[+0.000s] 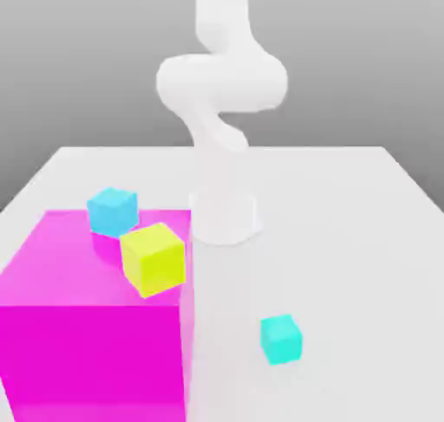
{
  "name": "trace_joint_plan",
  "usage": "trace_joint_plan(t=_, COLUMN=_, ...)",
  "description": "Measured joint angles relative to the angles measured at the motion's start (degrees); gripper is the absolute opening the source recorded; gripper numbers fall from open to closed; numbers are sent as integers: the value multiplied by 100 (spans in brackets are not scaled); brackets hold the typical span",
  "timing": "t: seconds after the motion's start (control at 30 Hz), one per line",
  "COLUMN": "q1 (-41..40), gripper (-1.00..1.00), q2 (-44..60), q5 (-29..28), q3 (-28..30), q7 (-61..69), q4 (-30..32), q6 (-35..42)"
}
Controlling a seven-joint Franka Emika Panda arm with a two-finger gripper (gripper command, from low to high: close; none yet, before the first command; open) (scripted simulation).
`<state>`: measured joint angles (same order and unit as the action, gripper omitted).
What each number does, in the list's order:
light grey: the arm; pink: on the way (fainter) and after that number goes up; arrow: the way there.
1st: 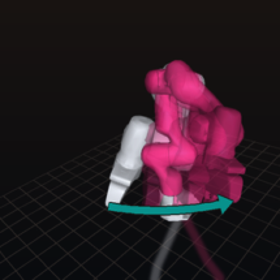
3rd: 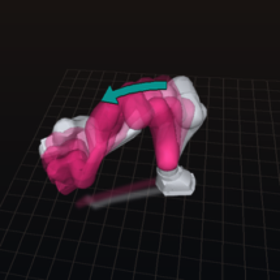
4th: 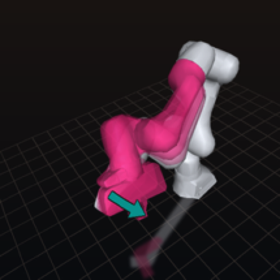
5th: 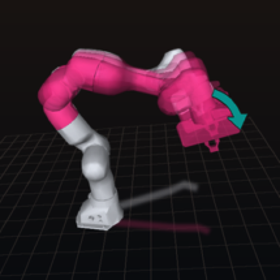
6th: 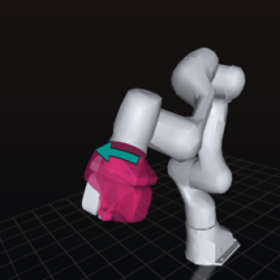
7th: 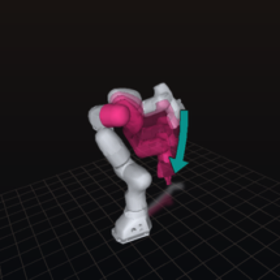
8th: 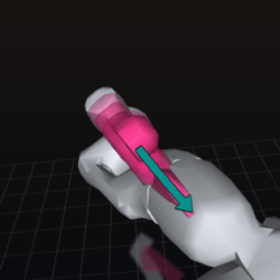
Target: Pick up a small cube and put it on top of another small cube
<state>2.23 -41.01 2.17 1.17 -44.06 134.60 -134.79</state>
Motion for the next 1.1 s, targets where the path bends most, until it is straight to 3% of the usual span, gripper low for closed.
trace_joint_plan(t=0.43, q1=996, gripper=0, q2=2840, q5=840, q3=25, q7=729, q4=1573, q6=-1714)
trace_joint_plan(t=0.57, q1=1099, gripper=0, q2=3643, q5=624, q3=-137, q7=612, q4=2057, q6=-2262)
trace_joint_plan(t=0.67, q1=1226, gripper=0, q2=4212, q5=30, q3=-110, q7=217, q4=2422, q6=-2678)
trace_joint_plan(t=0.77, q1=1261, gripper=0, q2=4698, q5=-234, q3=-20, q7=51, q4=2451, q6=-3071)
trace_joint_plan(t=0.97, q1=1219, gripper=0, q2=5673, q5=-230, q3=-66, q7=51, q4=2296, q6=-3862)
trace_joint_plan(t=1.0, q1=1202, gripper=-100, q2=5791, q5=-214, q3=-89, q7=59, q4=2279, q6=-3956)
trace_joint_plan(t=1.1, q1=1200, gripper=-100, q2=5790, q5=-219, q3=-89, q7=53, q4=2279, q6=-3956)
